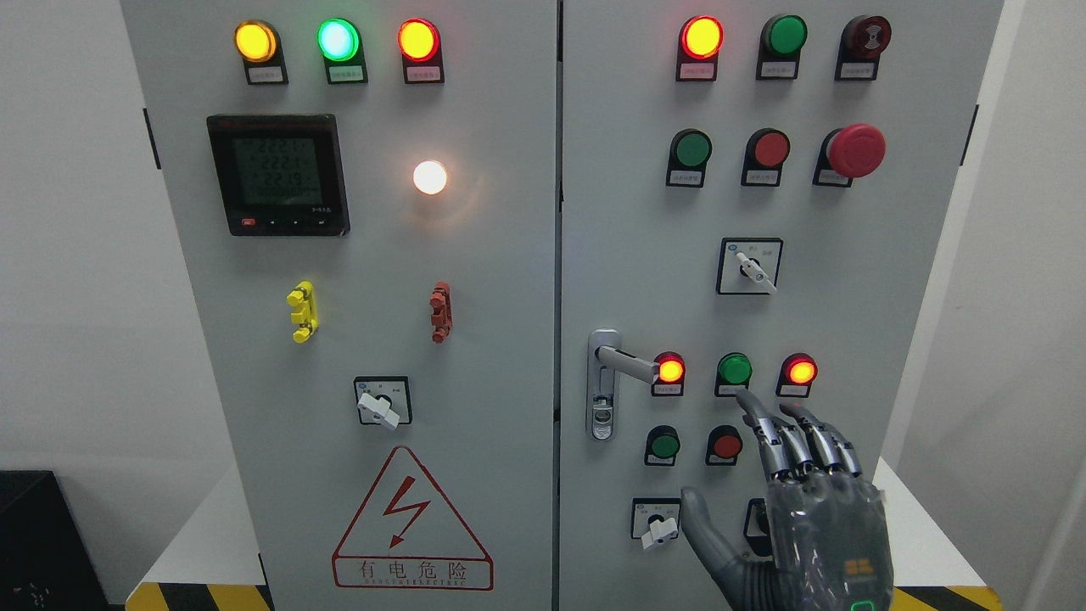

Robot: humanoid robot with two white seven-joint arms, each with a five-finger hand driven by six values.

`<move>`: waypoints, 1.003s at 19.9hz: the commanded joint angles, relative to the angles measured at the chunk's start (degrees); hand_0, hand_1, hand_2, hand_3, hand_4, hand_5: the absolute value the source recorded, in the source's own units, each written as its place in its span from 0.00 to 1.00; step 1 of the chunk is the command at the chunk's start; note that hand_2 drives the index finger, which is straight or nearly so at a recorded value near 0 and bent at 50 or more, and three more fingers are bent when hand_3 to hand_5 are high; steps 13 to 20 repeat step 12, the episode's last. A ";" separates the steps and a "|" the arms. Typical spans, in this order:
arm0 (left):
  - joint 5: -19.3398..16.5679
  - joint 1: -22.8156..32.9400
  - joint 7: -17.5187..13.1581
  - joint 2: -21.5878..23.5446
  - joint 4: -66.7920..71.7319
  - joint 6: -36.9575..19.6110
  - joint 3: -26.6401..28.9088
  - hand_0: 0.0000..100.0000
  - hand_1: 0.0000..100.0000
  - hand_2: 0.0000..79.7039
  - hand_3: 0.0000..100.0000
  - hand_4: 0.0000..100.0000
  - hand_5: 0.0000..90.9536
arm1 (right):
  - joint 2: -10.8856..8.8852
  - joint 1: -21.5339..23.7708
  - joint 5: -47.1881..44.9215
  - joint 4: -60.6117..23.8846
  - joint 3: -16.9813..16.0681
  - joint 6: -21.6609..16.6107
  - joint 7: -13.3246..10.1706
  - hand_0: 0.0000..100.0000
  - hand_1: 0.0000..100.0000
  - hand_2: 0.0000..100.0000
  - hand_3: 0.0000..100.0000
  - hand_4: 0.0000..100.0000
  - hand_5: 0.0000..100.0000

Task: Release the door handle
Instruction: 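Open the right hand fingers and withdraw it away from the handle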

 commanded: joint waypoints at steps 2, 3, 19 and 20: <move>0.00 0.00 0.01 0.00 -0.97 -0.02 -1.14 0.00 0.00 0.03 0.09 0.01 0.00 | -0.27 0.49 -3.77 -2.57 -2.76 -0.26 0.12 0.39 0.15 0.00 0.00 0.00 0.00; 0.00 0.00 -0.08 0.00 -0.97 -0.02 -1.14 0.00 0.00 0.03 0.09 0.01 0.00 | -0.18 0.49 -3.77 -2.84 -2.67 -0.26 0.12 0.39 0.15 0.00 0.00 0.00 0.00; 0.00 0.00 0.01 0.00 -0.97 -0.02 -1.14 0.00 0.00 0.03 0.09 0.01 0.00 | -0.18 0.49 -3.68 -3.10 -2.05 -0.08 0.47 0.34 0.20 0.00 0.00 0.00 0.00; 0.00 0.00 0.01 0.00 -0.97 -0.02 -1.14 0.00 0.00 0.03 0.09 0.01 0.00 | -0.18 0.49 -3.68 -3.10 -2.05 -0.08 0.47 0.34 0.20 0.00 0.00 0.00 0.00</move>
